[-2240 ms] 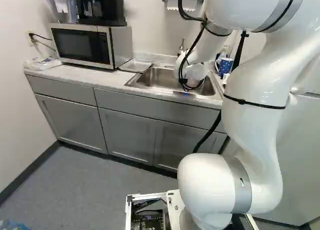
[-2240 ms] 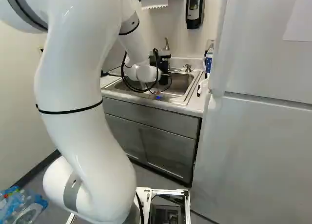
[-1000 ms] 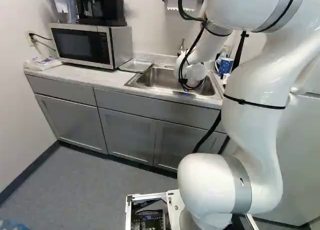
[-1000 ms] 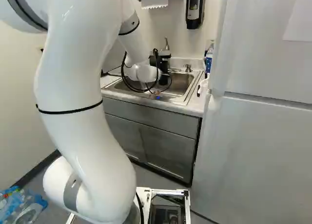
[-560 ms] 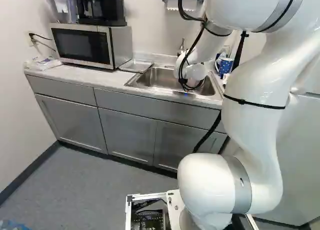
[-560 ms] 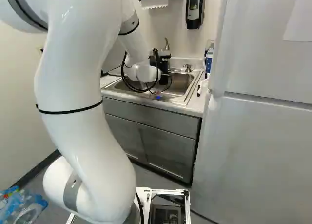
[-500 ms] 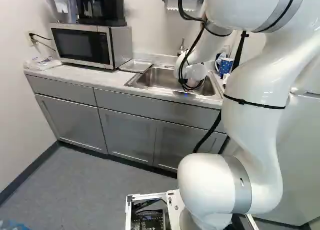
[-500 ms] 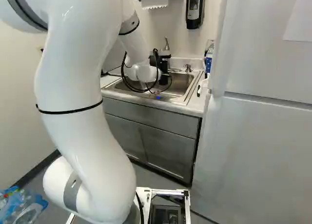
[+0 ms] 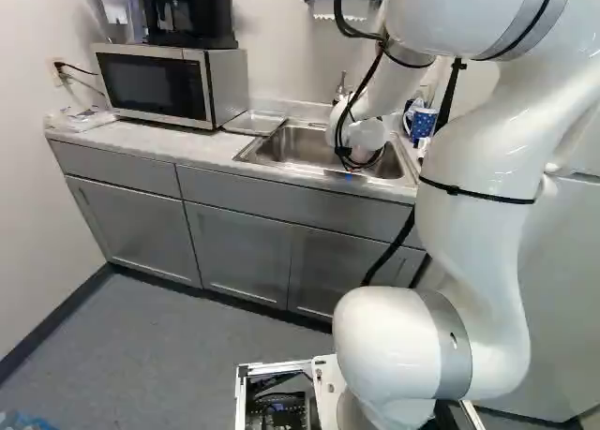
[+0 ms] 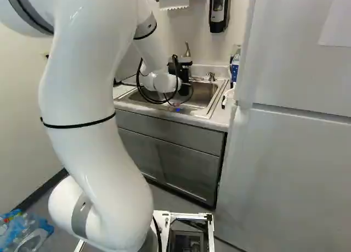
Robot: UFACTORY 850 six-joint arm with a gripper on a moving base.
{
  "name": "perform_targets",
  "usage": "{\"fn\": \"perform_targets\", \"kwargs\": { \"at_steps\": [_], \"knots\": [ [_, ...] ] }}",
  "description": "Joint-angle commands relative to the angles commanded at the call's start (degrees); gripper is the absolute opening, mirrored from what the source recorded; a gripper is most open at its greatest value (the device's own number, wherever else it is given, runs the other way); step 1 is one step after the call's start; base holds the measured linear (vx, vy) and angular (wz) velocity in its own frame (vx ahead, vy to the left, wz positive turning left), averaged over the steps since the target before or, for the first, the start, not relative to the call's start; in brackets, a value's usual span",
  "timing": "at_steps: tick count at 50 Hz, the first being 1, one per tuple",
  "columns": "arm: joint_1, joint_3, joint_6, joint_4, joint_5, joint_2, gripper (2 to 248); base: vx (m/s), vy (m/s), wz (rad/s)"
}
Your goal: Rinse the cup and place it in the tray
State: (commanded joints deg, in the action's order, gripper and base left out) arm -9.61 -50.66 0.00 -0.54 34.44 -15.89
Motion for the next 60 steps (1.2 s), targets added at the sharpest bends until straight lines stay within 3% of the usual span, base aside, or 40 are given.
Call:
{"fn": "perform_targets", "kwargs": {
  "at_steps": [60],
  "knots": [
    [0.0, 0.0, 0.0, 0.0, 0.0, 0.0, 124, 0.0, 0.0, 0.0]
  ]
}}
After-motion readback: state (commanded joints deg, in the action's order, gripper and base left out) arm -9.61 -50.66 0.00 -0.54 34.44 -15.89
